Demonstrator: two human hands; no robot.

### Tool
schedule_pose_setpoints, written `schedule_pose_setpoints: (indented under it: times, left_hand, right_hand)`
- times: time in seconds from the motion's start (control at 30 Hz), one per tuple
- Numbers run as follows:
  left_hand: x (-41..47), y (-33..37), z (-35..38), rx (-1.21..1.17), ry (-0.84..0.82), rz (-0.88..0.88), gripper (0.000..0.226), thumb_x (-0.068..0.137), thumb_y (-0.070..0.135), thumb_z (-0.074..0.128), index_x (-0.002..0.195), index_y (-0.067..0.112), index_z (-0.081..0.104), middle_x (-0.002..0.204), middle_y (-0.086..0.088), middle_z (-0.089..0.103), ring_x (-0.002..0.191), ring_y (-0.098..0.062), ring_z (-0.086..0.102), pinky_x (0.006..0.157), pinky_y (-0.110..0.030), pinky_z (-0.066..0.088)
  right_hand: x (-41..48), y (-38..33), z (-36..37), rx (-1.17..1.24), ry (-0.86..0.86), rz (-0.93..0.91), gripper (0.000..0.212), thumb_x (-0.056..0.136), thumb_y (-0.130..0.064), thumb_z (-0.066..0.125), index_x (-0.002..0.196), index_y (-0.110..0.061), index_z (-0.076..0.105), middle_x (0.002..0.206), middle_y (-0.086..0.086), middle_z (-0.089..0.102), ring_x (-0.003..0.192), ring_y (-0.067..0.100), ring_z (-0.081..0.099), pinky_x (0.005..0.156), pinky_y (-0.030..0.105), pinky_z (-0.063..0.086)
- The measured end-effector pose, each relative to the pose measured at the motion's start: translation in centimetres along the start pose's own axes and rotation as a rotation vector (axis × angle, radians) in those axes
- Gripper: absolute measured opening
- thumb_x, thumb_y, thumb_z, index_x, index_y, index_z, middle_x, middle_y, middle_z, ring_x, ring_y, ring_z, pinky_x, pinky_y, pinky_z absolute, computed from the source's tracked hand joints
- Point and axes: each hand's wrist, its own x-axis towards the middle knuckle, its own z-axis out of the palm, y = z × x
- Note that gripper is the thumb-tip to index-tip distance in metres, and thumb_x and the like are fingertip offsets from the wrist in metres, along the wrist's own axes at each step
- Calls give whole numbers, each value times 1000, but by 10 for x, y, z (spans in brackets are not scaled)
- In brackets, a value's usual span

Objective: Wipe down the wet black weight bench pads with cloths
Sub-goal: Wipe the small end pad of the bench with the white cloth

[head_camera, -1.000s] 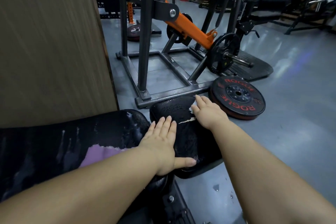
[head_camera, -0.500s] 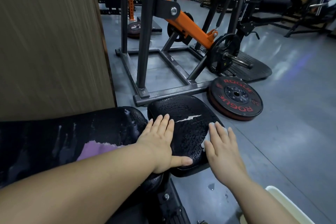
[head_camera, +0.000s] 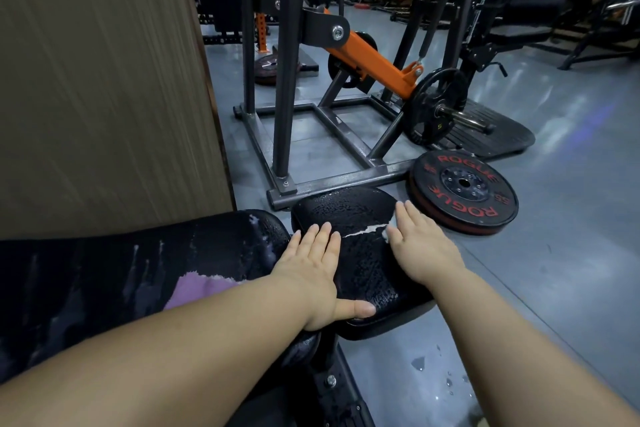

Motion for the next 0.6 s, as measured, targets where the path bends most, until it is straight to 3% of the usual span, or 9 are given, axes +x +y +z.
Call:
schedule_pose_setpoints:
  times: [0.07, 0.17, 0.27, 0.37, 0.5, 0.6]
  left_hand:
    - [0, 0, 0, 1, 1, 3, 121, 72, 92, 20, 147, 10, -28, 154, -9, -36, 142, -24, -33, 119, -46, -14]
    - [0, -1, 0, -8, 0, 9, 121, 72, 92, 19, 147, 10, -29, 153, -9, -37, 142, -24, -33, 119, -47, -14]
    - [0, -1, 0, -9, -5, 16, 121, 71, 92, 18, 146, 10, -29, 153, -9, -38, 142, -25, -34, 119, -47, -13]
    - [1, -1, -1, -11, 3, 17, 121, 71, 92, 18, 147, 10, -29, 153, -9, -37, 142, -25, -33, 119, -47, -13]
    - [-1, 0, -1, -11, 10, 12, 121, 72, 92, 20, 148, 9, -26, 155, -10, -34, 143, -25, -31, 118, -47, -14]
    - [-2, 0, -3, -18, 19, 1, 120, 73, 91, 20, 149, 10, -25, 156, -9, -32, 144, -24, -30, 118, -47, -15]
  right_hand:
    - [-34, 1, 4, -115, 39, -47, 56, 101, -43, 16, 154, -25, 7, 161, -10, 2, 148, 19, 3, 118, 39, 13]
    - [-86, -2, 13, -145, 11, -125, 70, 84, -55, -10, 151, -35, -7, 155, -23, -13, 146, 11, -12, 118, 38, -3]
    - [-108, -4, 21, -132, -29, -180, 74, 77, -57, -15, 148, -37, -14, 148, -27, -22, 143, 5, -21, 116, 38, -13]
    - [-89, -7, 13, -151, -21, -193, 76, 77, -58, -14, 151, -39, -6, 152, -27, -14, 145, 6, -15, 117, 38, -9]
    - [-36, -21, 1, -213, -66, -146, 55, 101, -43, 10, 153, -33, -1, 160, -17, -5, 147, 12, -8, 119, 43, -2]
    - [-1, -38, 2, -203, -92, -89, 54, 102, -40, 12, 154, -29, -1, 161, -12, -6, 148, 16, -8, 118, 47, -3]
